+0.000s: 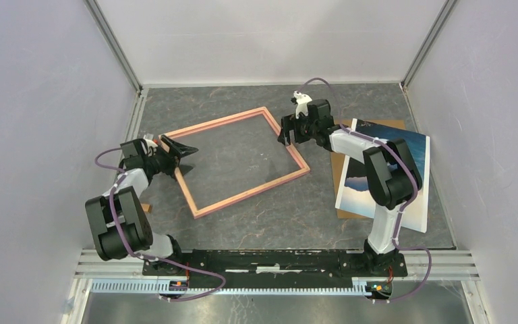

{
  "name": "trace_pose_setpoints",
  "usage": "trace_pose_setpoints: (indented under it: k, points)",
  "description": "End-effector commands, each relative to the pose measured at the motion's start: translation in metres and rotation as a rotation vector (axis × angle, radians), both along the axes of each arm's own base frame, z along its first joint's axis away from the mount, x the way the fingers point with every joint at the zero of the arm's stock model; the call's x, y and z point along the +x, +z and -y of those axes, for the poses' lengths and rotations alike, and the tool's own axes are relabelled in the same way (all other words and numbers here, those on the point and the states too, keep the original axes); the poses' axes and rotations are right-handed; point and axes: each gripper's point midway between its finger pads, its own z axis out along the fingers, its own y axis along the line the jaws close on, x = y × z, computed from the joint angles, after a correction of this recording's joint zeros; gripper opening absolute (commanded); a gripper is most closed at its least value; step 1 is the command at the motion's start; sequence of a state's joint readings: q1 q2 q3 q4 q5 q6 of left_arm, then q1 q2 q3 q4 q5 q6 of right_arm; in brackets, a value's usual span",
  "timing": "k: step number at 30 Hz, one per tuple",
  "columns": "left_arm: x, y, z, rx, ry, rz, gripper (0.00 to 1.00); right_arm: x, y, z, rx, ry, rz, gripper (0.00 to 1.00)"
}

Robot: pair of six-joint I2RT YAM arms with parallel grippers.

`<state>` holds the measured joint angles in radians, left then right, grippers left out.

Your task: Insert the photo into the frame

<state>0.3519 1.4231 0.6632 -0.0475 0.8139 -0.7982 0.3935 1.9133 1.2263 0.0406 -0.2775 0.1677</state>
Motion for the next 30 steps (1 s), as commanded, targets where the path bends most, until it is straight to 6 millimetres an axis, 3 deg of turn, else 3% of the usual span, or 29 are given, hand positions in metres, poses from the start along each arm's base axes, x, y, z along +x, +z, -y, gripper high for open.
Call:
trace_pose_setpoints:
  k: [1, 8, 15, 25, 30]
  points:
    - [0.003, 0.028, 0.001, 0.047, -0.059, 0.100, 0.86, 0.010, 0.005, 0.007, 0.053, -0.023, 0.017, 0.89]
    - [0.012, 0.072, 0.014, -0.101, -0.075, 0.292, 0.86, 0.002, -0.005, -0.009, 0.212, 0.033, -0.056, 0.85]
    - [0.014, 0.098, 0.017, -0.170, -0.056, 0.371, 0.78, 0.001, -0.003, -0.004, 0.198, 0.009, -0.053, 0.86]
    - [0.015, 0.068, 0.007, -0.017, -0.042, 0.221, 0.78, 0.005, -0.017, 0.015, 0.083, -0.062, -0.066, 0.82]
    - [0.008, 0.030, 0.001, 0.108, -0.031, 0.056, 0.91, 0.008, -0.026, 0.028, 0.022, -0.106, -0.067, 0.78]
